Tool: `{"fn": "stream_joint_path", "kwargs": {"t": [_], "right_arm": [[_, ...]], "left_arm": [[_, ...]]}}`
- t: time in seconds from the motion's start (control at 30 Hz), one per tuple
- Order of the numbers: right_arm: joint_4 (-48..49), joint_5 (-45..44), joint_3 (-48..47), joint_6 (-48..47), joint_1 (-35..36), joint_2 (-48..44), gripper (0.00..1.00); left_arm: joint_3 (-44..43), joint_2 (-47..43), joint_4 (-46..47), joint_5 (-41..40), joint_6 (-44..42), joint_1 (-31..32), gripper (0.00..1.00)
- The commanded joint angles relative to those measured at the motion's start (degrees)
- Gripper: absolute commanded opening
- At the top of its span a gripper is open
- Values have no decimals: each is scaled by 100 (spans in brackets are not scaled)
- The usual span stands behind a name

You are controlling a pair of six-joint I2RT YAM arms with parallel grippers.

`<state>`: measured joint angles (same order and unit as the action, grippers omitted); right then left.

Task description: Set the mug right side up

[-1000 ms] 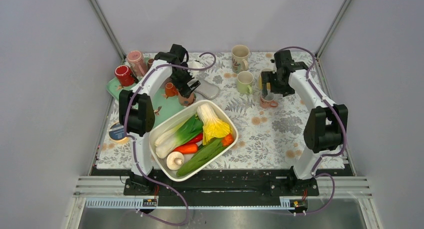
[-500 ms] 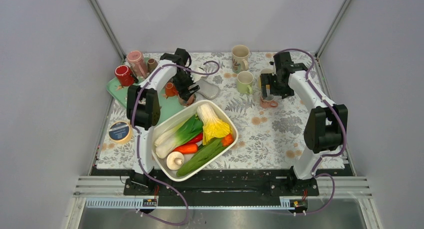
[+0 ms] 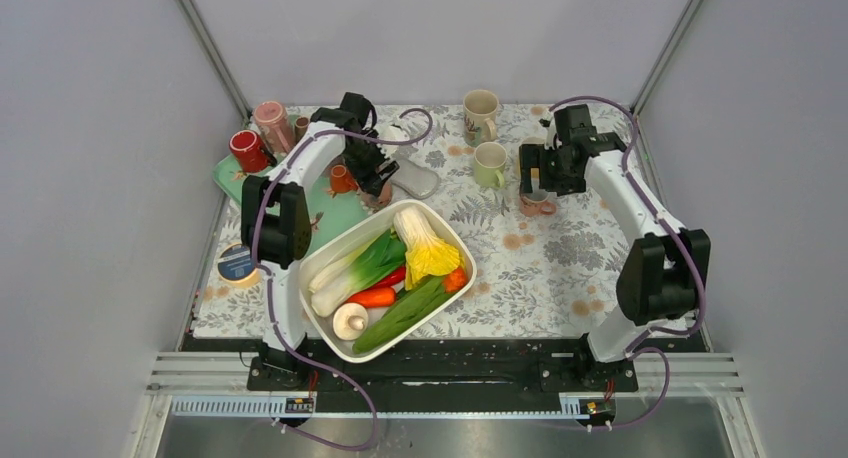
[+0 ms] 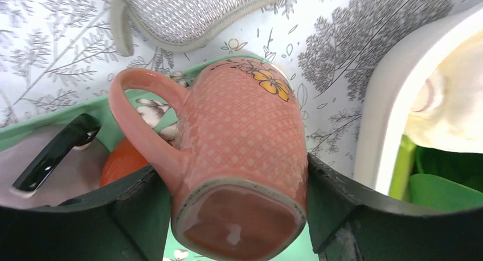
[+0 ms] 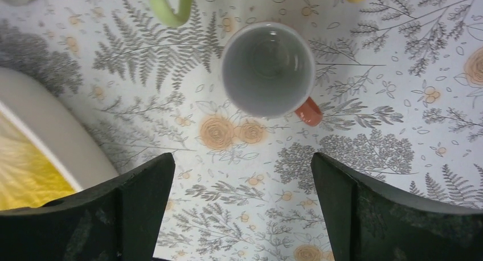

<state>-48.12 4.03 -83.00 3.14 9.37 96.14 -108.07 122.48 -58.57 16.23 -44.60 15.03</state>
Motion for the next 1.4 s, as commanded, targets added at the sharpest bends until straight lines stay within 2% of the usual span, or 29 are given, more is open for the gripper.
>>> {"fn": "stream_joint_path", "kwargs": {"t": [0.0, 0.2, 0.3, 0.43, 0.57, 0.87, 1.03, 1.17, 1.27, 1.37], "right_arm": [[617, 590, 214, 215, 209, -774, 99], [1446, 1085, 343, 504, 1094, -950, 99], [2065, 1928, 355, 905, 1339, -759, 99], [2860, 2560, 292, 1606, 1426, -447, 98], [4068, 2964, 530, 2515, 1458, -315, 98], [6308, 3464, 994, 4361, 1500, 214, 99], [6950, 3660, 900, 4727, 1640, 353, 99], [7867, 4019, 883, 5479, 1701, 495, 99], [9009, 4394, 825, 6252, 1837, 672, 93], [10066, 4571, 818, 7073, 1941, 714, 75]], "left_arm": [[129, -1031, 1005, 566, 832, -105, 0], [187, -1180, 1209, 813, 1455, -157, 0], [212, -1280, 1324, 935, 1728, -154, 0], [233, -1530, 1288, 1403, 1908, -158, 0], [259, -1845, 1251, 1794, 2129, -158, 0], [201, -2420, 1246, 2567, 2648, -80, 0], [292, -2711, 1243, 2863, 2729, 59, 0], [265, -2818, 1239, 3121, 2847, 116, 0], [245, -2841, 1254, 3305, 2923, 207, 0], [277, -2843, 1354, 3492, 3050, 229, 0]]}}
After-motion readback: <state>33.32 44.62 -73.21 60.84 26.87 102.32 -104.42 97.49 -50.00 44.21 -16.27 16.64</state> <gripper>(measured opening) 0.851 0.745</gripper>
